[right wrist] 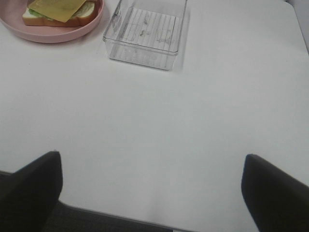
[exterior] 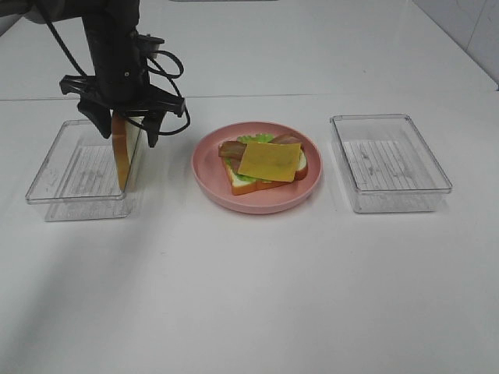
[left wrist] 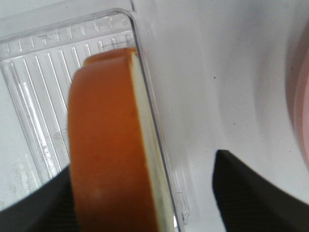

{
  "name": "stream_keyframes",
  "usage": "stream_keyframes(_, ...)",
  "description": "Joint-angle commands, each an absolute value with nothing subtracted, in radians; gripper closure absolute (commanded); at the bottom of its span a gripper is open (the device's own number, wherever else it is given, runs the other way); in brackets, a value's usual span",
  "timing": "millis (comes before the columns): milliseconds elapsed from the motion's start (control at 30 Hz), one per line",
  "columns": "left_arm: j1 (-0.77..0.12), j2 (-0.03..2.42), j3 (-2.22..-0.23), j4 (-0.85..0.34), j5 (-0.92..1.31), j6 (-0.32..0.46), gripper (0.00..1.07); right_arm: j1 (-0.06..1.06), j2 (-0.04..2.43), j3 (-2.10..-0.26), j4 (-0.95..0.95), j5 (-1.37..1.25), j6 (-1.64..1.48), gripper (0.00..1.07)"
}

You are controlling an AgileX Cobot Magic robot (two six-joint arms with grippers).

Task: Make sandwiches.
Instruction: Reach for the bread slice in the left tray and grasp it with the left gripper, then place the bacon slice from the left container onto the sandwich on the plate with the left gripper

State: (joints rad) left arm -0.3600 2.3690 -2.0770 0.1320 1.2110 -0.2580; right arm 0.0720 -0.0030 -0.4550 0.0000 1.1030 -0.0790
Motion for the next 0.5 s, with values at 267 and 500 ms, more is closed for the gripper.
stream_keyframes(267, -0.360, 2.358, -2.079, 0.152, 1.267, -0.245, 1.07, 0.067, -0.039, -0.454, 0.000, 1.099, -0.083, 0.10)
stream_keyframes(500, -0.360, 2.299, -2.140, 0.158, 1.315, -0.244, 1.07, 0.067, -0.039, -0.454, 0.000, 1.099, -0.083, 0.10)
